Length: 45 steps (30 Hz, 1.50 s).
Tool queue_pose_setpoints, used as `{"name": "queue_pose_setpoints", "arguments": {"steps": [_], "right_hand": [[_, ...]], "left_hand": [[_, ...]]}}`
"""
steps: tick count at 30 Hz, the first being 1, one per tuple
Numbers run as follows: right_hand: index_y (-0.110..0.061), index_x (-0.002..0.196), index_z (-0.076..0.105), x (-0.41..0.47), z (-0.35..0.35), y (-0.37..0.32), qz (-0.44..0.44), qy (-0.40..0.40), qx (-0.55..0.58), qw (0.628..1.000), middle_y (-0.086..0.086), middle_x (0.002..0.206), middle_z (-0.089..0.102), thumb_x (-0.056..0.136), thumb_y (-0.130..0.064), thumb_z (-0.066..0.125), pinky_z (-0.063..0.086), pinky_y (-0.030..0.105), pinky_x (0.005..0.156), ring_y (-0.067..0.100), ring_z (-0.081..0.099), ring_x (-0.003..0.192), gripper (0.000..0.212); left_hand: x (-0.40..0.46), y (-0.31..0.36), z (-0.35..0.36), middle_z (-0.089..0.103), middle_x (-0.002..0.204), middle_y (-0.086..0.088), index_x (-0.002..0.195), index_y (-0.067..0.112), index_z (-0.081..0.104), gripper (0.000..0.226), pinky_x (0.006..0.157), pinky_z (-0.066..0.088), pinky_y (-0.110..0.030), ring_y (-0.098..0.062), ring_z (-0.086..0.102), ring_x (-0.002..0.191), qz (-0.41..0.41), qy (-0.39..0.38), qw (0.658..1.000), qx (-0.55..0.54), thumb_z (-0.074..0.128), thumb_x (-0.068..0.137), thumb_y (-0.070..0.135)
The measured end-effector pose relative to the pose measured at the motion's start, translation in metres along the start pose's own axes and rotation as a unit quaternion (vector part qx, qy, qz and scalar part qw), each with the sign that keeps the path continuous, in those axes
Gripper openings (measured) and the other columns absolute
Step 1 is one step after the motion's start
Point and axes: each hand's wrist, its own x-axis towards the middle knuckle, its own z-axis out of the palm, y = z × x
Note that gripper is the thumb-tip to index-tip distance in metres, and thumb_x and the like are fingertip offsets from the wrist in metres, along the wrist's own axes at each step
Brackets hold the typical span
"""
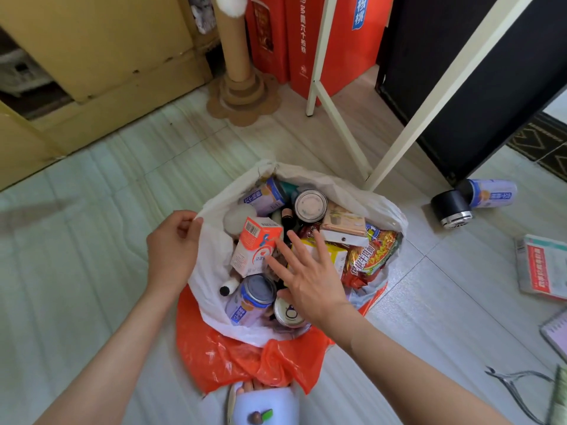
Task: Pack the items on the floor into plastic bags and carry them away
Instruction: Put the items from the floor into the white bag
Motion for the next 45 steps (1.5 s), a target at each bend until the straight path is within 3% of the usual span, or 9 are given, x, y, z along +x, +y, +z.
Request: {"name": "queue_pose_setpoints", "arguments": {"steps": [3, 7, 10, 16, 21, 23, 29, 35, 45], "right_hand": [[-0.024, 0.124, 0.057, 0.000, 0.002, -0.001, -0.002, 0.035, 0.026, 0.999, 0.007, 0.132, 0.056, 0.073, -0.053, 0.064, 0.011, 0.054, 0.109, 0.027, 0.046, 0.128, 0.059], [-0.020, 0.121, 0.058, -0.013, -0.013, 0.017, -0.035, 0.108, 0.074, 0.991, 0.009, 0.129, 0.058, 0.077, -0.042, 0.060, 0.032, 0.054, 0.106, 0.026, 0.052, 0.123, 0.049], [-0.019, 0.125, 0.053, -0.032, -0.030, 0.049, -0.003, 0.138, 0.108, 0.985, 0.011, 0.132, 0.055, 0.078, -0.038, 0.064, 0.034, 0.054, 0.103, 0.028, 0.051, 0.123, 0.052], [-0.015, 0.129, 0.049, -0.116, -0.043, 0.138, 0.110, 0.116, 0.091, 0.983, 0.013, 0.133, 0.054, 0.082, -0.039, 0.049, 0.034, 0.052, 0.102, 0.030, 0.052, 0.122, 0.052], [-0.008, 0.121, 0.055, -0.197, -0.014, 0.195, 0.258, 0.112, 0.123, 0.952, 0.016, 0.121, 0.060, 0.077, -0.034, 0.056, 0.044, 0.052, 0.094, 0.035, 0.058, 0.112, 0.051], [-0.004, 0.120, 0.055, -0.220, 0.009, 0.216, 0.328, 0.100, 0.157, 0.926, 0.020, 0.118, 0.061, 0.077, -0.032, 0.057, 0.048, 0.050, 0.089, 0.039, 0.059, 0.107, 0.052], [-0.007, 0.129, 0.043, -0.240, 0.072, 0.281, 0.512, -0.004, 0.200, 0.836, 0.017, 0.125, 0.050, 0.087, -0.036, 0.053, 0.041, 0.041, 0.092, 0.035, 0.048, 0.113, 0.052], [-0.004, 0.133, 0.031, -0.218, 0.113, 0.314, 0.594, -0.012, 0.243, 0.767, 0.020, 0.126, 0.043, 0.081, -0.050, 0.059, 0.036, 0.043, 0.093, 0.037, 0.042, 0.115, 0.075], [-0.005, 0.130, 0.038, -0.202, 0.134, 0.305, 0.596, 0.024, 0.280, 0.752, 0.022, 0.121, 0.044, 0.081, -0.040, 0.057, 0.035, 0.042, 0.090, 0.038, 0.040, 0.109, 0.063]], "left_hand": [[0.002, 0.001, 0.002, 0.061, 0.077, -0.007, 0.090, 0.005, 0.064, 0.008, 0.071, 0.036, -0.024, -0.023, 0.054, 0.071, 0.009, -0.050, 0.997, 0.050, 0.058, 0.085, 0.008], [-0.001, 0.009, 0.005, 0.060, 0.099, -0.016, 0.102, 0.005, 0.062, 0.019, 0.081, 0.041, -0.031, -0.032, 0.059, 0.086, 0.048, -0.077, 0.991, 0.101, 0.058, 0.085, 0.014], [-0.014, 0.031, 0.010, 0.055, 0.115, -0.020, 0.117, 0.004, 0.055, 0.047, 0.093, 0.040, -0.042, -0.036, 0.051, 0.106, 0.167, -0.125, 0.968, 0.136, 0.043, 0.082, 0.035], [-0.059, 0.116, 0.052, 0.050, 0.130, -0.019, 0.126, 0.006, 0.048, 0.055, 0.103, 0.032, -0.035, -0.025, 0.039, 0.121, 0.366, -0.232, 0.893, 0.119, 0.040, 0.082, 0.037], [-0.079, 0.161, 0.114, 0.048, 0.135, -0.014, 0.131, 0.015, 0.041, 0.054, 0.097, 0.045, -0.045, -0.031, 0.045, 0.126, 0.517, -0.328, 0.760, 0.220, 0.037, 0.083, 0.039], [-0.084, 0.176, 0.144, 0.049, 0.134, -0.015, 0.130, 0.014, 0.043, 0.056, 0.094, 0.047, -0.045, -0.032, 0.048, 0.124, 0.525, -0.341, 0.741, 0.243, 0.036, 0.081, 0.039], [-0.106, 0.208, 0.260, 0.023, 0.150, -0.016, 0.143, 0.009, 0.024, 0.064, 0.111, 0.024, -0.040, -0.030, 0.022, 0.139, 0.428, -0.362, 0.803, 0.201, 0.051, 0.089, 0.031], [-0.109, 0.214, 0.342, 0.003, 0.154, -0.016, 0.146, 0.012, 0.004, 0.080, 0.112, 0.017, -0.037, -0.028, 0.008, 0.142, 0.301, -0.402, 0.847, 0.176, 0.055, 0.088, 0.034], [-0.099, 0.221, 0.372, 0.036, 0.131, -0.012, 0.132, 0.015, 0.036, 0.062, 0.094, 0.037, -0.036, -0.030, 0.037, 0.120, 0.311, -0.367, 0.870, 0.106, 0.067, 0.078, 0.022]]}}
